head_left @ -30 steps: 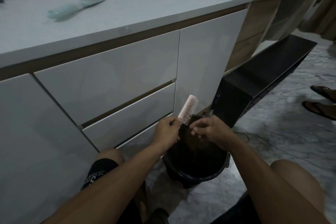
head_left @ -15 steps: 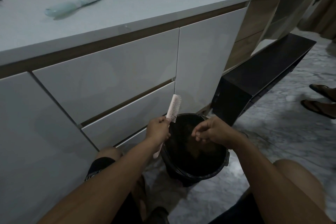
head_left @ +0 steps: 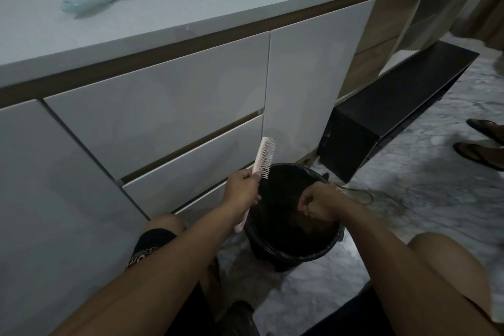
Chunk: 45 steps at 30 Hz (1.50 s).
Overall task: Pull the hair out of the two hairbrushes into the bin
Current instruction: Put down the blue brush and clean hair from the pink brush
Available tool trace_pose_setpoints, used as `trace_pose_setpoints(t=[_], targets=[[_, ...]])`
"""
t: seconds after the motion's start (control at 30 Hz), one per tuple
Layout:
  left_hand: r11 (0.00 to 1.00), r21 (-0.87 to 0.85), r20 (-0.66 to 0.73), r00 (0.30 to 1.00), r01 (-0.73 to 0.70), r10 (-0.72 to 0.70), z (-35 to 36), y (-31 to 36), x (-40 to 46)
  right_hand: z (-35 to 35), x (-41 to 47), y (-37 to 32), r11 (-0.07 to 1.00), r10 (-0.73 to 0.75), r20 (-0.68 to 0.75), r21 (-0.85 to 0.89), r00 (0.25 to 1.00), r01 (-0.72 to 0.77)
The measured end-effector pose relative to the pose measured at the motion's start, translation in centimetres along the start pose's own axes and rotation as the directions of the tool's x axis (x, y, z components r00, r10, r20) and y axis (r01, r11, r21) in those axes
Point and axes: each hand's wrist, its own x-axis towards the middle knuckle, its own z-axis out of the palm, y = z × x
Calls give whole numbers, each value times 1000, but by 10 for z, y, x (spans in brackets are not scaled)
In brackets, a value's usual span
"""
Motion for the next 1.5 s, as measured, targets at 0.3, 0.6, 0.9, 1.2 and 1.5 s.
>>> trace_pose_setpoints(t=[0.3,0.6,0.9,1.2,1.5], targets=[[1000,2,33,999,12,-12,2,-4,-3,17,12,1,998,-60,48,11,997,60],[1000,18,50,999,19,-20,-4,-6,-3,19,18,2,999,-35,36,17,999,34],[998,-19,108,992,66,-63,-2,-7,-8,13,21,0,979,-44,-187,190,981,80],[993,-53,309,947,105,-84,9,0,-21,11,10,-19,907,-19,-335,391,942,157],[995,-21,317,945,96,-84,2,3,-20,11,14,-18,848,85,-477,496,875,188]])
